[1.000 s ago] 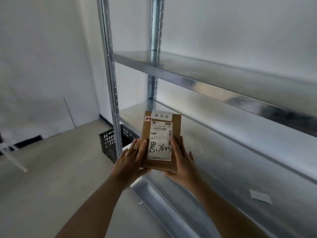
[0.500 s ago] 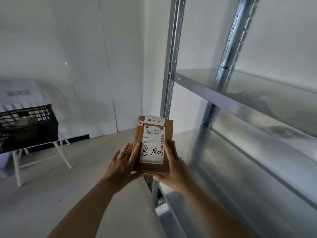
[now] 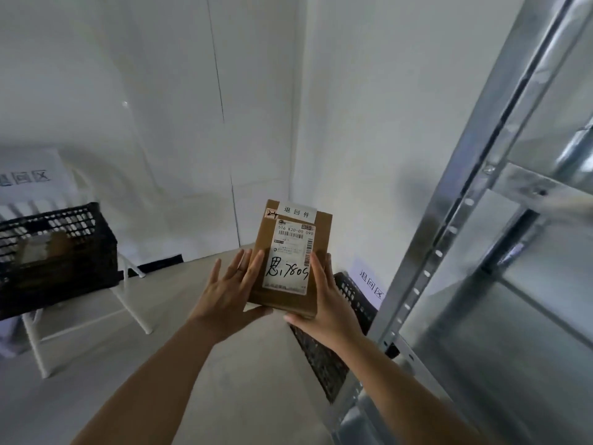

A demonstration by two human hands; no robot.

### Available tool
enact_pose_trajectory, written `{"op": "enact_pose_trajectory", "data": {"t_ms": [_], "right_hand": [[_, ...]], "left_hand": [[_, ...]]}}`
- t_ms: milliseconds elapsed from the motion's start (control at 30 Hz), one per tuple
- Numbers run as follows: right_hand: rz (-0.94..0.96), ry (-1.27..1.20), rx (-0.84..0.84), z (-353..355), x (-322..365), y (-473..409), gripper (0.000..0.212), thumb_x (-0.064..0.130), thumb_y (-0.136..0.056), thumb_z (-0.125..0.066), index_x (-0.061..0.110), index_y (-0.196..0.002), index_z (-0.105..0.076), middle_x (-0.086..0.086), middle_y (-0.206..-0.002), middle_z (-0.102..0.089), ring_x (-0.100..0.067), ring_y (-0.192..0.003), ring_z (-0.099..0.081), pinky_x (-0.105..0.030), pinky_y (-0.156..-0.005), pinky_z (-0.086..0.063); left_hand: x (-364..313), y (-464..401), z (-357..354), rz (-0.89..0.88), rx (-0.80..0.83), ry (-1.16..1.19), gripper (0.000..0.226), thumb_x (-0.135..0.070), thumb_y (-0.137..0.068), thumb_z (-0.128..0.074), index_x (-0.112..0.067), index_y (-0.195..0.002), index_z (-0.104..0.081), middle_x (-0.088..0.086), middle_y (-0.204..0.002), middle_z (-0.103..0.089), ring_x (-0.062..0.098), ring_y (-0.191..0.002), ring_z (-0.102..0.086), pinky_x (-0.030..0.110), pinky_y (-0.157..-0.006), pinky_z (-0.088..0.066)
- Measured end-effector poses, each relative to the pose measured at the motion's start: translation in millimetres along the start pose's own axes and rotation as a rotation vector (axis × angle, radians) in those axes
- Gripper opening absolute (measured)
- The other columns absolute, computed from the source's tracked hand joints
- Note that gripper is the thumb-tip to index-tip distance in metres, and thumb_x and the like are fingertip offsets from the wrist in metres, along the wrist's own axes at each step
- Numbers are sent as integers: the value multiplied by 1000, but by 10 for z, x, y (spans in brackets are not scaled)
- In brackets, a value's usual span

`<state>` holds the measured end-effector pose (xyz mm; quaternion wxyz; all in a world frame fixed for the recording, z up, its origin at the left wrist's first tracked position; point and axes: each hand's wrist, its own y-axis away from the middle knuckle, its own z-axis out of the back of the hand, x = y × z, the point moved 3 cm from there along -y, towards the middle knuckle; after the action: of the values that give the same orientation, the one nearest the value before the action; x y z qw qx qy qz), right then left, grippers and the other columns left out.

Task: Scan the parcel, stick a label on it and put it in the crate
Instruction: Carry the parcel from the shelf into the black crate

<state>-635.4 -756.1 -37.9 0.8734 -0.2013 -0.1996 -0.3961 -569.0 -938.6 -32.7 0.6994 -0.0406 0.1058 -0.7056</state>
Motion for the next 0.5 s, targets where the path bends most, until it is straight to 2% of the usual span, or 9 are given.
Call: {"op": "enact_pose_trajectory", "data": {"t_ms": [67,133,233,400,467,500], "right_hand": [[-42,-8,-25,-87,-35,-271,116,68,-64,-54,33,-143,23,-5,-158,19,-27,-140,-31,-34,-96,-50],[-123,-20,-63,-100,-115,-511,116,66,-66,-57,34,-144,22,-3,-158,20,-23,-142,-26,-32,-98,-47],[-236,-1,-120,-68,-355,-782,116,59,-69,-65,38,-143,22,-2,-158,17,-21,-138,-34,-33,-99,-47],[-374,26,-159,-20,-993,-1195,115,62,-67,-63,43,-140,24,-2,-159,10,-19,-134,-40,-34,-104,-43],[-432,37,-179,-34,-1274,-1390,112,64,-66,-59,42,-140,22,-2,-159,10,-19,-134,-40,-33,-104,-42],[-450,41,-185,-52,-1422,-1498,112,65,-65,-57,41,-140,23,-2,-159,11,-19,-134,-39,-32,-104,-41]], "left_hand": [[231,-320,-50,-74,23,5,99,-85,-68,0,-24,-140,30,6,-153,3,28,-141,3,53,-114,-6],[391,-695,-118,-141,45,-8,101,-86,-66,6,-21,-141,27,8,-154,1,28,-140,3,51,-114,-6],[438,-1263,-257,-223,97,0,100,-81,-72,-9,-17,-145,17,11,-155,-8,28,-139,0,50,-112,-10],[328,-2173,-747,-344,159,66,102,-75,-73,-28,-22,-142,26,4,-155,8,23,-141,10,44,-113,0],[295,-2562,-949,-395,148,30,102,-75,-75,-31,-19,-145,19,6,-156,1,25,-142,2,44,-111,-6],[275,-2756,-1039,-422,136,6,102,-75,-75,-31,-17,-146,12,8,-155,-9,27,-142,-9,45,-109,-13]]}}
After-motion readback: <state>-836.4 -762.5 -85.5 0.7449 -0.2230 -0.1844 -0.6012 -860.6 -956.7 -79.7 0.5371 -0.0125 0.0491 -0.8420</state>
